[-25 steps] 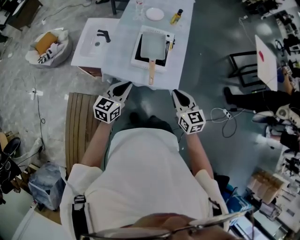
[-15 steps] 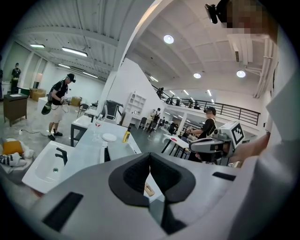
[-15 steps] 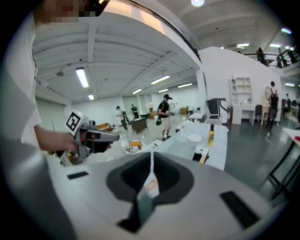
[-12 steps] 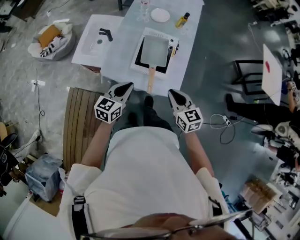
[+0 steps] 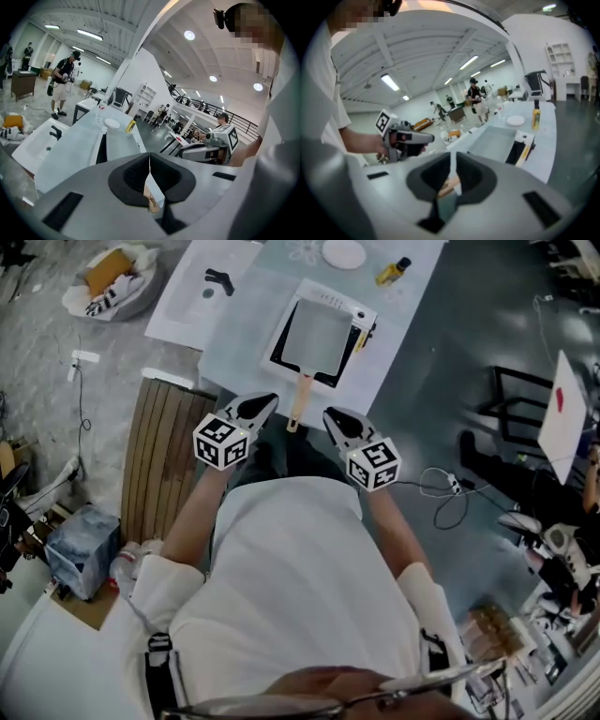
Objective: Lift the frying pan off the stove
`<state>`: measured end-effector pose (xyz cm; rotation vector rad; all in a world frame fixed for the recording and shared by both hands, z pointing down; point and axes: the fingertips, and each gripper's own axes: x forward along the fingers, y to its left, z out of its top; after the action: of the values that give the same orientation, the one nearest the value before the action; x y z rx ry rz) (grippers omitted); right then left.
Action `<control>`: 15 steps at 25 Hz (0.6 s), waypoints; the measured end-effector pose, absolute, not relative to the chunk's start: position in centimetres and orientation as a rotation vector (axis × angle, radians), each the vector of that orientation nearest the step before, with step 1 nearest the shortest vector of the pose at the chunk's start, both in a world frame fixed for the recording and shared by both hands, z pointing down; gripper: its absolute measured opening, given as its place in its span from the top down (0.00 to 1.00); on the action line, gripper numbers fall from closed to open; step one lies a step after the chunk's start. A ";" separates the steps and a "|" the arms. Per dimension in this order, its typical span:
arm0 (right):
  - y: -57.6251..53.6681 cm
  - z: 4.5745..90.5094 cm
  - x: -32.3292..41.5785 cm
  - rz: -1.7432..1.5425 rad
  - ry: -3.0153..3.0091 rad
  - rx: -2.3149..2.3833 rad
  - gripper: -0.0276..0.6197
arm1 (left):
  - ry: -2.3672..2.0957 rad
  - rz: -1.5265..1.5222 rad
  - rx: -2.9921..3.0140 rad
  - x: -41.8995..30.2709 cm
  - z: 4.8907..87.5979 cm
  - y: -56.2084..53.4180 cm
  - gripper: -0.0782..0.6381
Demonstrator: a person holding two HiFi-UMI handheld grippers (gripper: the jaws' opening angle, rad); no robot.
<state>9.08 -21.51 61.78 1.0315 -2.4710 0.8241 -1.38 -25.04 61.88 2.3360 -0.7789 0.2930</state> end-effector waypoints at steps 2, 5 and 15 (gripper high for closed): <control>-22.1 63.1 9.0 0.884 -2.465 0.992 0.90 | -0.772 0.304 2.291 -0.9 63.2 -25.6 0.85; -22.7 65.4 8.7 0.975 -2.453 0.935 0.90 | -0.755 0.327 2.220 -0.3 65.3 -26.4 0.84; -22.5 71.6 6.0 1.227 -2.379 0.716 0.71 | -0.667 0.395 1.983 1.1 71.8 -27.0 0.68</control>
<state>6.03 -22.49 71.64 0.7161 -2.3795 1.2271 1.07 -27.02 71.78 1.9825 -0.6669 0.3952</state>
